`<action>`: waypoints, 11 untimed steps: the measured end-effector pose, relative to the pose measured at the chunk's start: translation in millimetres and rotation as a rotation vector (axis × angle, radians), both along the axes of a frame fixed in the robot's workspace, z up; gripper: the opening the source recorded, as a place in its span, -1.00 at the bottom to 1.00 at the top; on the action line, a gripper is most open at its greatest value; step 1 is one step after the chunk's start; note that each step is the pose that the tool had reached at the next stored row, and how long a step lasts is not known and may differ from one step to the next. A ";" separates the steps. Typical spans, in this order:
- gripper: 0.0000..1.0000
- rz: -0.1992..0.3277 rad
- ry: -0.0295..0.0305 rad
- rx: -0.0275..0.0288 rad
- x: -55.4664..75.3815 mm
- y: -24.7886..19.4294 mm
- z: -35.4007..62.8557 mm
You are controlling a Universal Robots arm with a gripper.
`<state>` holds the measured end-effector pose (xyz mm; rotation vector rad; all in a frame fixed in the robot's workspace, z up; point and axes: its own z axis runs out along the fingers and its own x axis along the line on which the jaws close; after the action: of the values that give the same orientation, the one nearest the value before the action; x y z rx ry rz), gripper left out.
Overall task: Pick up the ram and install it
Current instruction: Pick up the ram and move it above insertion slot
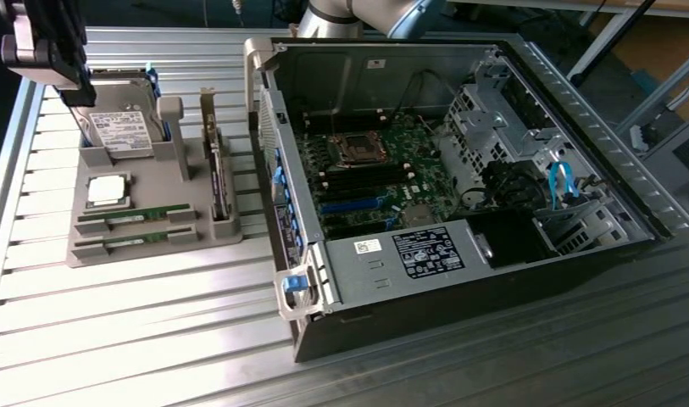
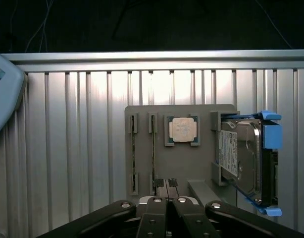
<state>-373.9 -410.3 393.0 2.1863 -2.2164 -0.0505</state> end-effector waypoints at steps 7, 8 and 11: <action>-0.80 0.000 -0.0001 0.0000 0.0 0.0 0.0; -0.80 0.000 0.0000 0.0000 0.0 0.0 0.0; -0.53 0.000 0.0000 0.0000 0.0 0.0 0.0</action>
<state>-373.9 -410.2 393.0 2.1862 -2.2164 -0.0505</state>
